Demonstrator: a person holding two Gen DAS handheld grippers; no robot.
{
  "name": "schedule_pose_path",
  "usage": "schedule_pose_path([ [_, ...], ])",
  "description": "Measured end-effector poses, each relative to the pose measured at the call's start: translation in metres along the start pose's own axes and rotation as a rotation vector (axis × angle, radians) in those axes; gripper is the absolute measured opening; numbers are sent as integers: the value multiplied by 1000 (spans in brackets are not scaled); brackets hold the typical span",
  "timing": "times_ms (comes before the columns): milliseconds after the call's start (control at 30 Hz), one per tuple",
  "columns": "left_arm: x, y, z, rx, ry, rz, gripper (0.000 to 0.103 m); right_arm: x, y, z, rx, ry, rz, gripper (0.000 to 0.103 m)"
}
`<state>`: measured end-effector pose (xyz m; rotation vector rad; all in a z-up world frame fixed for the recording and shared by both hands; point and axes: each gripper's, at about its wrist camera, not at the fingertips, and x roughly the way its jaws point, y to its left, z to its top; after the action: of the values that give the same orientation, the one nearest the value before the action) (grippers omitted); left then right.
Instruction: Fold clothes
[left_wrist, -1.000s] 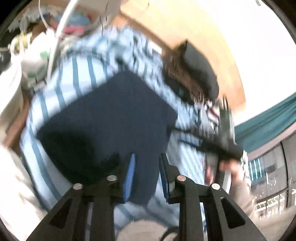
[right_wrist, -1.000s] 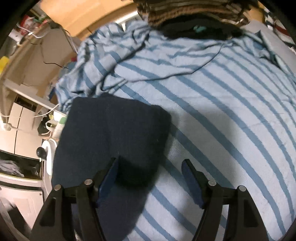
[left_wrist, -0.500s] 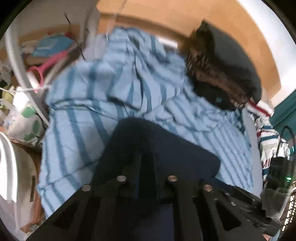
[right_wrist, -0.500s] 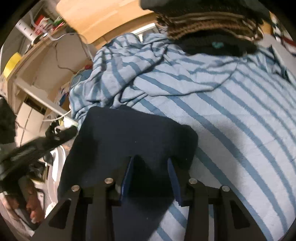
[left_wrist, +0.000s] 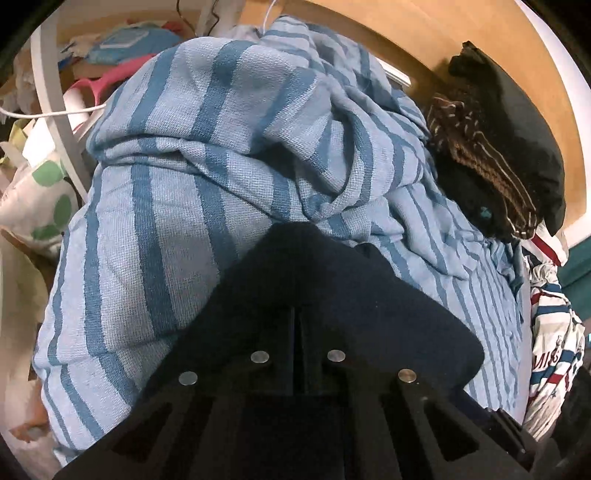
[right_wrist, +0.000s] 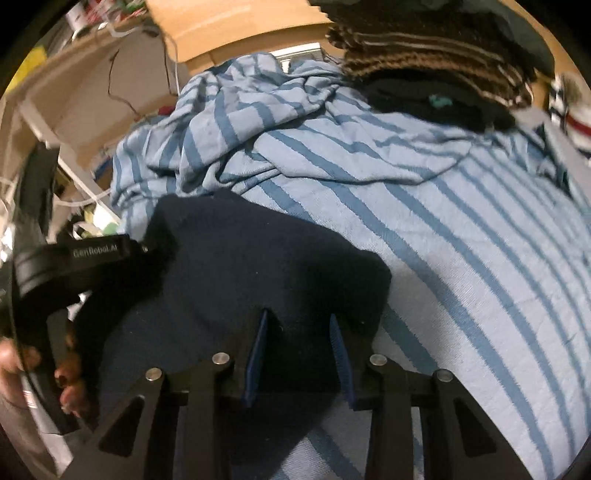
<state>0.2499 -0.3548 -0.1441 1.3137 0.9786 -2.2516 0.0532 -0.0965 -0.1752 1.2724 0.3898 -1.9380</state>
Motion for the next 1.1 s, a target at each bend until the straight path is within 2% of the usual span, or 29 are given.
schedule_pose_path([
  [100, -26, 6, -4, -75, 13, -41, 5, -2, 0, -1, -14, 12, -4, 39],
  [167, -49, 5, -17, -41, -25, -24, 5, -5, -5, -1, 10, 20, 25, 40],
  [233, -72, 4, -30, -1, -65, -3, 5, -16, -16, 0, 88, 33, 76, 42],
  [333, -85, 4, -44, 58, -68, 18, 5, -37, -10, -4, 83, 31, 76, 55],
  [433, -91, 8, -53, 84, -57, 54, 5, -62, 25, -8, -90, -19, 121, 58],
  [467, -85, 10, -52, 79, -48, 65, 5, -62, 36, -13, -155, -19, 106, 61],
  [567, -65, 15, -51, 64, -18, 96, 5, -61, 69, -28, -353, -13, 51, 60],
  [633, -57, 19, -51, 51, -9, 96, 5, -44, 75, -32, -392, 32, 5, 58],
  [800, -37, 30, -51, 17, 13, 90, 5, -34, 50, -37, -263, 48, 80, 58],
  [967, -29, 36, -51, -21, 9, 70, 3, -25, 28, -56, -219, 114, 73, 58],
  [1100, -30, 35, -56, -20, -18, 77, 3, -17, 5, -67, -60, 132, 154, 59],
])
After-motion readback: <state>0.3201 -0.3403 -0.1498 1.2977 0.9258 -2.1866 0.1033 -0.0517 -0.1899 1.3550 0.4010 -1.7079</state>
